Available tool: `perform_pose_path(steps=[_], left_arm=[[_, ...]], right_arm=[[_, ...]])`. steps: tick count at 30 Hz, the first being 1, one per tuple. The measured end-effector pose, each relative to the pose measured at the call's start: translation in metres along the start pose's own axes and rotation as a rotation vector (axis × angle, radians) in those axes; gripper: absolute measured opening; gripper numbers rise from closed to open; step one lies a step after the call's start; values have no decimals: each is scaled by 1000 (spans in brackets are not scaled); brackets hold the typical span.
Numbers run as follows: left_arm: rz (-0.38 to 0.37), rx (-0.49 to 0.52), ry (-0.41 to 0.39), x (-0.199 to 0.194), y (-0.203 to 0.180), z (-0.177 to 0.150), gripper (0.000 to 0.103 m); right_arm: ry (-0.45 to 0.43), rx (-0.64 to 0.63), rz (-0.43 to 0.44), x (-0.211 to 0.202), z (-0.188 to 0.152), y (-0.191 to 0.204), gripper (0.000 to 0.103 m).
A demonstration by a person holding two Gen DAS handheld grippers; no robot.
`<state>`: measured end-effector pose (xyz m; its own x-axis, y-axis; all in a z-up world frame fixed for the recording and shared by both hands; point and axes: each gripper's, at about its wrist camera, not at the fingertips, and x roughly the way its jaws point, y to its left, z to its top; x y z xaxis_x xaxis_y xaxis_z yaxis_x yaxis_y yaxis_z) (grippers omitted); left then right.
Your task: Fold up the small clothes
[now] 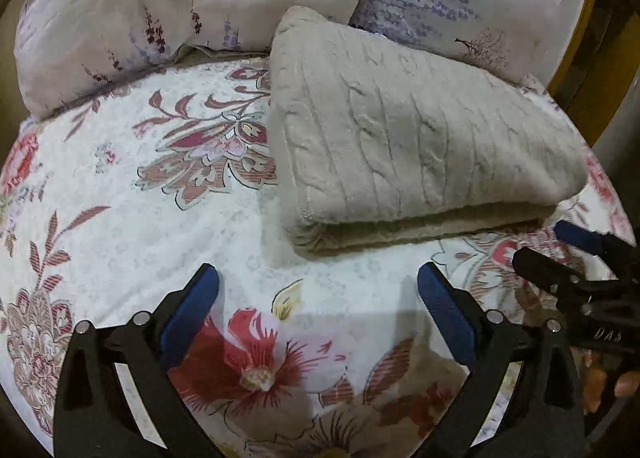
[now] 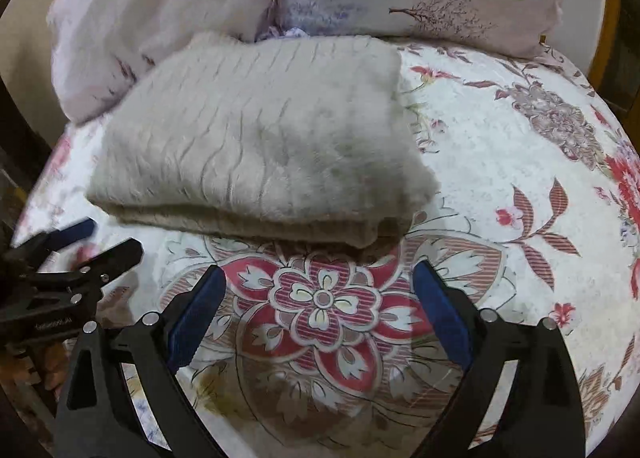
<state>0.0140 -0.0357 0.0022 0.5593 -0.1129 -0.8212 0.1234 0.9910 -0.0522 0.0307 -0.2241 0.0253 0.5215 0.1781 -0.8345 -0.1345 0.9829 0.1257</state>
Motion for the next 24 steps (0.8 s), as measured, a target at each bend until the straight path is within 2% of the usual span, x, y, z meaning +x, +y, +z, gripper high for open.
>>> perform_pose_path(steps=[3, 5, 24], left_arm=[[39, 38, -9, 2, -6, -5, 101], [45, 41, -7, 1, -7, -7, 101], [47, 42, -6, 2, -7, -5, 101]], right_arm=[[2, -56, -69, 2, -5, 10, 99], [-8, -46, -70, 2, -6, 8, 102], [-20, -36, -80, 2, -9, 8, 102]])
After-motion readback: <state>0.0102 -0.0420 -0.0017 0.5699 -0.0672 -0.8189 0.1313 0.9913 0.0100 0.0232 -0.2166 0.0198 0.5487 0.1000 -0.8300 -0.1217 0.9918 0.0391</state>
